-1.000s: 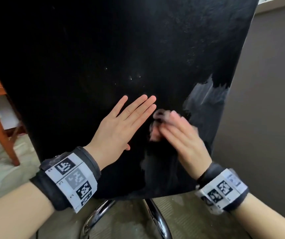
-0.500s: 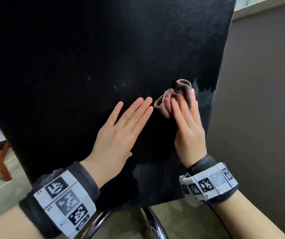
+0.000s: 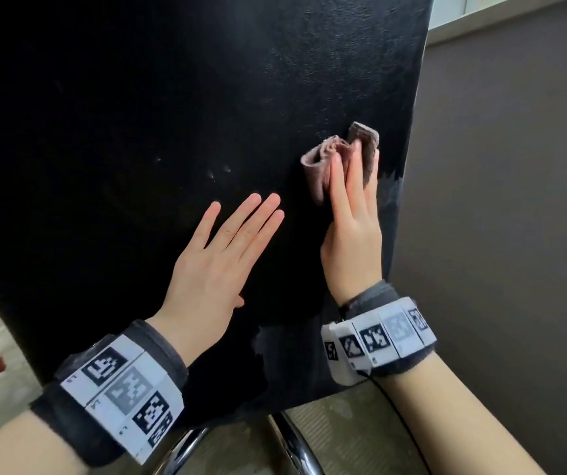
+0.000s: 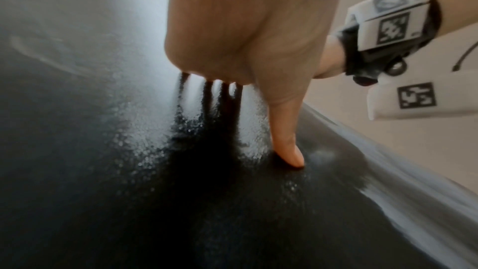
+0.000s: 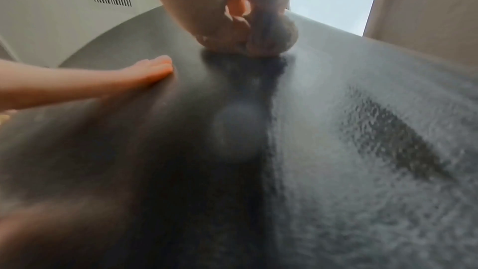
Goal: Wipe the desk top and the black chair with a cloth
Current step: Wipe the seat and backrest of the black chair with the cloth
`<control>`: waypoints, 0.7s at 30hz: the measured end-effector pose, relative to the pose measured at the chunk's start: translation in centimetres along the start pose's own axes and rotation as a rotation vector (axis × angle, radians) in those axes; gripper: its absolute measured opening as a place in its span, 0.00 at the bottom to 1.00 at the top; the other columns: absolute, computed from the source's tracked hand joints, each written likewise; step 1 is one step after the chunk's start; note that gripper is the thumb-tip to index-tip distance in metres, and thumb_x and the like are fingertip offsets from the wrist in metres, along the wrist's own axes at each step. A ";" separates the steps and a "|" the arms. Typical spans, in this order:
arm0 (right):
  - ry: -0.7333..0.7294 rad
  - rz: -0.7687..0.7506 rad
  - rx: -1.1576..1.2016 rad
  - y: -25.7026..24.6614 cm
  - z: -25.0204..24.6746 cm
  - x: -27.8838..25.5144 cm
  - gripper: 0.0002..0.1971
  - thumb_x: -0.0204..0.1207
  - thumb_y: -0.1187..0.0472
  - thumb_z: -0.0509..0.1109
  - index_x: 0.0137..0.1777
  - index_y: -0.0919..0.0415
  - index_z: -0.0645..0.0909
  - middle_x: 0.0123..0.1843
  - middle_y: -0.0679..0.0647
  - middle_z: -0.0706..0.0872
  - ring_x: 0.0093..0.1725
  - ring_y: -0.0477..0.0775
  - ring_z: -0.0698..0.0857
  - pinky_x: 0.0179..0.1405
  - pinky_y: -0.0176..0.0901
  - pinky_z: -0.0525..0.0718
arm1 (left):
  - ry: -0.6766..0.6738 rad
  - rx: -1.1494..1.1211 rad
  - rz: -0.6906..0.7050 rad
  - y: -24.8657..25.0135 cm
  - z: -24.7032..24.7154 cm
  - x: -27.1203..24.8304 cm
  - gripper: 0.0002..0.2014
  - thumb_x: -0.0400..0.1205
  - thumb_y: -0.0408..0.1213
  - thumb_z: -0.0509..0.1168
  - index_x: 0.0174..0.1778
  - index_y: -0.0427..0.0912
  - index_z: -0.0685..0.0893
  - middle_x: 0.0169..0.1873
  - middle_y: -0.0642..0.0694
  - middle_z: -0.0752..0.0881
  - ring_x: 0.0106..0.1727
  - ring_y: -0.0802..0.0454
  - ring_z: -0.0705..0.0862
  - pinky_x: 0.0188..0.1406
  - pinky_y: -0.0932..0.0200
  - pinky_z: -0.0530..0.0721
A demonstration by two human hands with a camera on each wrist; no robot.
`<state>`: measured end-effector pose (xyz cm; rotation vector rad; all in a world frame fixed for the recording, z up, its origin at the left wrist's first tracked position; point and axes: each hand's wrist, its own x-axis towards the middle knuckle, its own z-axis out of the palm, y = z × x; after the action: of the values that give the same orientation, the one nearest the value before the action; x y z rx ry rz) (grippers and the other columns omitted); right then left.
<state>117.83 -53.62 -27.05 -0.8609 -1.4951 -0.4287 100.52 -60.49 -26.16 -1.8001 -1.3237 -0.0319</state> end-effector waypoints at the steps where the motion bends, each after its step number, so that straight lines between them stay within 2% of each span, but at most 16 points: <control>1: 0.007 0.012 -0.023 0.4 0.4 0.1 0.35 0.68 0.87 0.51 0.77 0.73 0.63 0.80 0.69 0.60 0.80 0.74 0.54 0.78 0.62 0.63 | 0.002 -0.003 0.002 -0.1 0.0 0.0 0.62 0.71 0.55 0.73 0.80 0.40 0.27 0.78 0.43 0.24 0.80 0.45 0.26 0.79 0.42 0.31; 2: 0.017 0.070 -0.041 0.9 0.6 -0.4 0.35 0.68 0.86 0.51 0.78 0.72 0.62 0.80 0.69 0.59 0.80 0.73 0.53 0.78 0.63 0.62 | 0.005 -0.004 0.002 -0.2 0.1 0.0 0.62 0.71 0.55 0.73 0.80 0.41 0.28 0.79 0.43 0.25 0.80 0.46 0.26 0.79 0.42 0.32; 3: 0.024 0.192 -0.055 1.7 0.7 -1.4 0.37 0.66 0.84 0.51 0.79 0.71 0.59 0.81 0.68 0.57 0.81 0.72 0.52 0.79 0.63 0.61 | 0.007 -0.004 -0.001 -0.2 0.2 0.0 0.62 0.71 0.55 0.73 0.80 0.41 0.28 0.79 0.43 0.25 0.80 0.46 0.26 0.79 0.42 0.32; 5: 0.013 0.523 -0.036 2.9 0.5 -4.1 0.38 0.68 0.83 0.53 0.81 0.69 0.53 0.83 0.65 0.51 0.82 0.70 0.50 0.79 0.61 0.59 | 0.008 -0.004 -0.004 -0.1 0.2 0.1 0.62 0.71 0.54 0.74 0.80 0.41 0.29 0.79 0.43 0.26 0.80 0.46 0.27 0.79 0.42 0.32; 6: 0.004 0.634 -0.027 3.6 0.3 -5.2 0.38 0.70 0.82 0.54 0.81 0.69 0.52 0.84 0.63 0.50 0.82 0.68 0.50 0.80 0.59 0.58 | 0.011 -0.009 -0.005 0.1 0.3 0.2 0.62 0.71 0.53 0.74 0.80 0.41 0.29 0.79 0.43 0.26 0.80 0.45 0.27 0.79 0.42 0.32; 7: -0.001 0.674 -0.025 3.9 0.0 -5.8 0.38 0.70 0.82 0.55 0.82 0.68 0.53 0.84 0.62 0.50 0.83 0.66 0.50 0.80 0.54 0.56 | 0.014 -0.015 -0.005 0.2 0.2 0.3 0.63 0.71 0.52 0.75 0.80 0.41 0.29 0.80 0.43 0.26 0.81 0.45 0.28 0.79 0.42 0.32; 9: -0.002 0.597 0.021 3.7 -0.5 -5.2 0.39 0.69 0.83 0.54 0.82 0.66 0.55 0.84 0.60 0.52 0.83 0.63 0.51 0.80 0.47 0.55 | 0.022 -0.017 -0.001 0.4 0.3 0.6 0.63 0.71 0.51 0.75 0.80 0.41 0.29 0.80 0.43 0.27 0.81 0.45 0.29 0.79 0.42 0.32; 10: -0.006 0.495 0.053 3.2 -0.7 -4.4 0.39 0.68 0.84 0.53 0.81 0.67 0.56 0.83 0.60 0.53 0.83 0.63 0.51 0.80 0.48 0.56 | 0.027 -0.019 0.001 0.5 0.3 0.7 0.63 0.70 0.50 0.76 0.81 0.41 0.30 0.80 0.43 0.28 0.81 0.45 0.30 0.80 0.42 0.34; 12: -0.059 0.199 0.075 1.6 -0.3 -2.7 0.39 0.65 0.86 0.52 0.79 0.70 0.61 0.82 0.63 0.56 0.82 0.67 0.51 0.80 0.52 0.60 | 0.034 -0.025 0.001 0.5 0.4 0.7 0.63 0.67 0.50 0.78 0.82 0.41 0.35 0.82 0.44 0.32 0.83 0.45 0.33 0.81 0.41 0.38; 14: -0.103 -0.007 0.050 0.7 0.4 -1.9 0.34 0.69 0.88 0.54 0.77 0.71 0.65 0.81 0.65 0.59 0.82 0.69 0.53 0.80 0.53 0.62 | 0.023 -0.024 0.001 0.4 0.4 0.7 0.64 0.64 0.51 0.79 0.83 0.41 0.38 0.82 0.44 0.35 0.83 0.45 0.36 0.82 0.41 0.40; 16: -0.054 -0.004 -0.001 1.8 0.8 -1.6 0.34 0.69 0.88 0.54 0.77 0.71 0.66 0.80 0.66 0.61 0.81 0.70 0.54 0.78 0.59 0.64 | 0.028 -0.026 0.005 0.3 0.5 0.8 0.64 0.63 0.51 0.80 0.83 0.41 0.41 0.83 0.44 0.37 0.84 0.45 0.38 0.82 0.41 0.43; 19: 0.067 0.264 0.005 3.0 0.8 -2.1 0.40 0.63 0.88 0.52 0.80 0.72 0.59 0.82 0.66 0.55 0.82 0.68 0.51 0.78 0.61 0.64 | 0.041 -0.043 0.003 0.5 0.6 0.9 0.64 0.61 0.50 0.81 0.84 0.40 0.44 0.83 0.44 0.41 0.84 0.46 0.41 0.81 0.40 0.46; 20: 0.067 0.279 0.011 2.4 1.1 -2.9 0.40 0.64 0.88 0.53 0.80 0.72 0.57 0.83 0.64 0.52 0.82 0.67 0.50 0.78 0.61 0.62 | 0.035 -0.036 0.000 0.5 0.5 0.9 0.64 0.62 0.51 0.81 0.84 0.40 0.44 0.83 0.43 0.40 0.84 0.46 0.41 0.81 0.40 0.45; 21: 0.032 0.224 0.012 1.4 1.5 -4.1 0.39 0.65 0.88 0.54 0.80 0.72 0.58 0.83 0.63 0.52 0.83 0.67 0.50 0.78 0.63 0.62 | 0.029 -0.022 -0.003 0.6 0.5 1.0 0.64 0.63 0.52 0.80 0.84 0.40 0.42 0.83 0.43 0.39 0.84 0.45 0.39 0.81 0.40 0.44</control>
<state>117.54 -52.69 -31.50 -0.9953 -1.3529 -0.2667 101.20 -59.47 -26.36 -1.8100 -1.3098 -0.0742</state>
